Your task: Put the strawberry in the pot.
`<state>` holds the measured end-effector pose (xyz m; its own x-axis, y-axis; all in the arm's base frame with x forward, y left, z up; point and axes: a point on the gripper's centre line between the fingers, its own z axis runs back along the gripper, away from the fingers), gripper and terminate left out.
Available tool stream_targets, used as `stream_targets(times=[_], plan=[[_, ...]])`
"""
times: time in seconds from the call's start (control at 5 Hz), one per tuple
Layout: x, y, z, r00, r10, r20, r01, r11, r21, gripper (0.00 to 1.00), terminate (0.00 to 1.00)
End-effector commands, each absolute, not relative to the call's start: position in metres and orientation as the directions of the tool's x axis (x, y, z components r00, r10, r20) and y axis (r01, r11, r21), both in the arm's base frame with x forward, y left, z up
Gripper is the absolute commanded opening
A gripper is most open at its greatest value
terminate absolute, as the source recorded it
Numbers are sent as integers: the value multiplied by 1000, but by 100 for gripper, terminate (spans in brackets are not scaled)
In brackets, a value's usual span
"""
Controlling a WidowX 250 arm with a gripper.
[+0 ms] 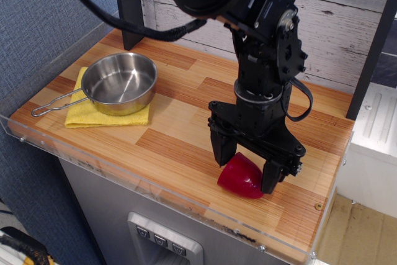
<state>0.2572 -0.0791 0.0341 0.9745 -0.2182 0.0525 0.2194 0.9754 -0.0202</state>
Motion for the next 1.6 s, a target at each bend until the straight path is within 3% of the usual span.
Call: stream_targets(times=[0.0, 0.2, 0.4, 0.8, 1.0, 1.2, 1.4], plan=[[259, -77, 21, 977, -214, 23, 214, 976, -28, 100, 0], [260, -76, 10, 977, -214, -7, 214, 976, -32, 100, 0], [260, -77, 10, 975, -220, 2, 220, 975, -5, 0, 0], [259, -77, 31, 975, -216, 48, 217, 976, 0, 0, 0], [260, -60, 71, 977, -170, 132, 171, 985, -1, 0, 0], [265, -23, 113, 972, -79, 219, 82, 997, -2, 0, 0], [264, 20, 127, 970, 16, 243, -14, 1000, -13, 0, 0]])
